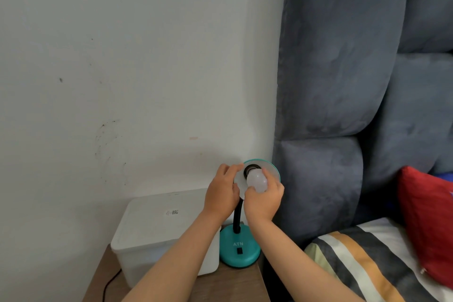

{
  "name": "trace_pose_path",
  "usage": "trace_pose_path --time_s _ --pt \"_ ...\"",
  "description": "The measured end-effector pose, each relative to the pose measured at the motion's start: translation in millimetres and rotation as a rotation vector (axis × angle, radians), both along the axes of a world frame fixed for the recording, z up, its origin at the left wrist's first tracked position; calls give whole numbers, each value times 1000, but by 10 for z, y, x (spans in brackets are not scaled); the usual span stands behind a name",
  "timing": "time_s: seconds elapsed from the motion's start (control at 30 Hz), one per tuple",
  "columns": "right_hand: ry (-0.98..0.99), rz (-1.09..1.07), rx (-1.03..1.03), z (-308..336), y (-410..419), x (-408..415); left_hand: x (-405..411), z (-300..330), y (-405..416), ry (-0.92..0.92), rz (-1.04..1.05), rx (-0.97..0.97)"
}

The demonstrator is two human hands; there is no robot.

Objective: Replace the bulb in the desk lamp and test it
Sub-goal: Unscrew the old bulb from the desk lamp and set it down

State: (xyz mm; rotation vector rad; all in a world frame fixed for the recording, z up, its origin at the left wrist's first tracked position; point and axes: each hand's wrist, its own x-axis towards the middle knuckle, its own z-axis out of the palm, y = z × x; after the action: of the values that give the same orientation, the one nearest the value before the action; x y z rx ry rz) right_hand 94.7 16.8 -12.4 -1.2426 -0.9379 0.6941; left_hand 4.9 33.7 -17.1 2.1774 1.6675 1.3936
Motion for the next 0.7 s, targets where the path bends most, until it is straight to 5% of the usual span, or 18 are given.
trace_pose_path --time_s 0.7 --pt "114 18 -68 -15 46 48 -4 17 -17 -21 5 -29"
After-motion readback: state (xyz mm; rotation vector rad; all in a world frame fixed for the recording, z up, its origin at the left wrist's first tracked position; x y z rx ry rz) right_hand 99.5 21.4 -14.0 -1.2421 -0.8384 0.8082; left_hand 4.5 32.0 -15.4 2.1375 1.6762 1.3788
